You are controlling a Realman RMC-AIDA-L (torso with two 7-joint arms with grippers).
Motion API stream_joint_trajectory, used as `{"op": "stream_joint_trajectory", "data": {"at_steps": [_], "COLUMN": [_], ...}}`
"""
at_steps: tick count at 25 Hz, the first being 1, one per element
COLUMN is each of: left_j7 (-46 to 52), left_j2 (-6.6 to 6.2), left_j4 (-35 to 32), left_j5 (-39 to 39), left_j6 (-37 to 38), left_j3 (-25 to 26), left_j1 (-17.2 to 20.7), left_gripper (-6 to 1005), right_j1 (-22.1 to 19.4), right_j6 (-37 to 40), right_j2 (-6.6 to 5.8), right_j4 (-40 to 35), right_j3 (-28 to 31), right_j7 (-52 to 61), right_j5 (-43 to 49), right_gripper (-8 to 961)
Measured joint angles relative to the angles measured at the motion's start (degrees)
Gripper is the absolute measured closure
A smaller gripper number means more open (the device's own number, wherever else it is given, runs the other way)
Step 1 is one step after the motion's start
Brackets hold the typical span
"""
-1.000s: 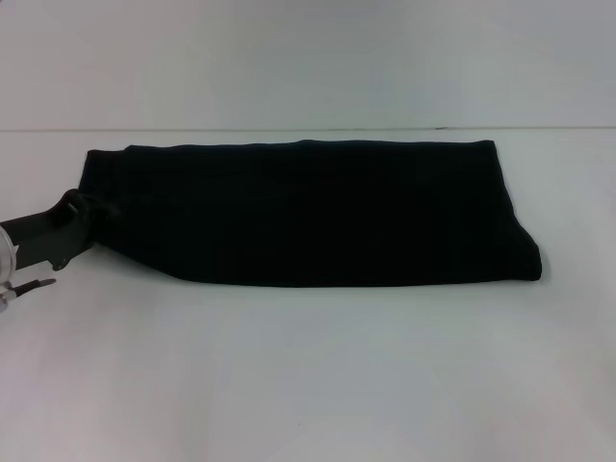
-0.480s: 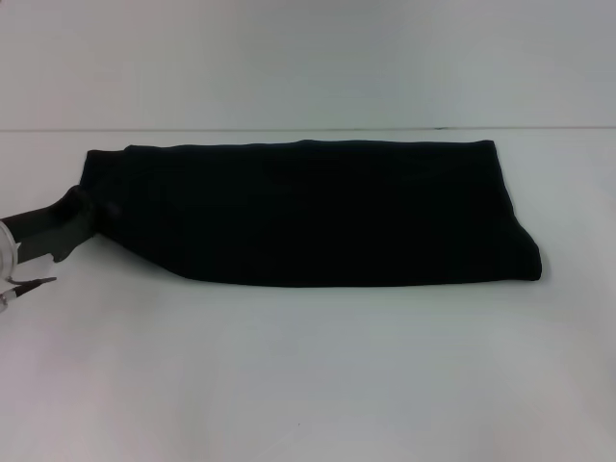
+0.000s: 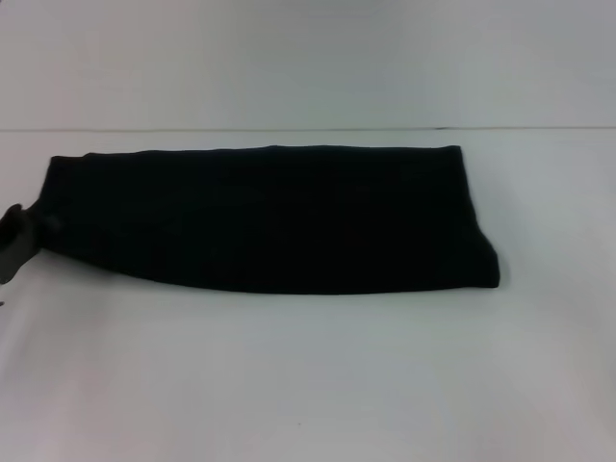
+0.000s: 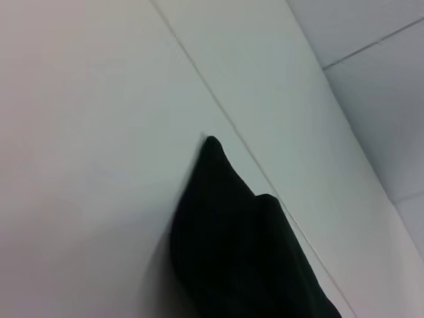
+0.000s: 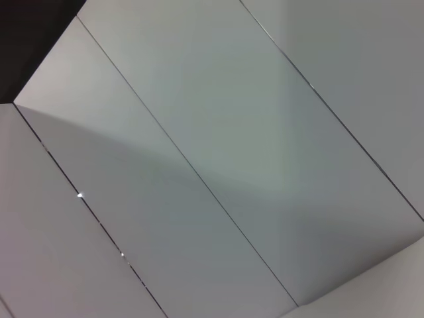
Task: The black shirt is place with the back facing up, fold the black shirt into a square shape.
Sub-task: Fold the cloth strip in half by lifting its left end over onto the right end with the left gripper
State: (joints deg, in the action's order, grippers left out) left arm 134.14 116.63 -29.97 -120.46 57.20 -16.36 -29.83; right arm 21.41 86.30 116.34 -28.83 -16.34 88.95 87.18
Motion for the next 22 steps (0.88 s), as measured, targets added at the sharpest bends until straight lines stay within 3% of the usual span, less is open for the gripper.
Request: {"op": "stream_joint_trajectory", "data": {"at_steps": [9, 16, 20, 22], "left_j7": [0.4, 2.8, 5.6, 6.1], "left_j2": [0.22, 1.85, 3.20, 4.47], "left_j4": [-0.8, -5.2, -7.5, -7.6], "left_j5": [-0.7, -0.5, -0.4, -0.2], "left_j6": [3.0, 11.3, 13.1, 12.0], "left_j3": [-0.2, -1.7, -9.2, -13.7], "left_j1": [-0.9, -10.5, -16.6, -19.9], "left_gripper": [964, 965, 963, 963], "right_j1": [-1.0, -1.7, -1.7, -1.6], "right_j6": [-0.2, 0.2, 0.3, 0.3], "right_j2": [-0.06, 0.09, 0.24, 0.29], "right_j4": [0.0, 0.0, 0.0, 0.1], "right_j3": [0.1, 0.1, 0.1, 0.0], "right_j7": [0.2, 0.6, 0.6, 0.6], "right_j5": [0.2, 0.3, 0.4, 0.4], "right_gripper": [69, 70, 70, 71]}}
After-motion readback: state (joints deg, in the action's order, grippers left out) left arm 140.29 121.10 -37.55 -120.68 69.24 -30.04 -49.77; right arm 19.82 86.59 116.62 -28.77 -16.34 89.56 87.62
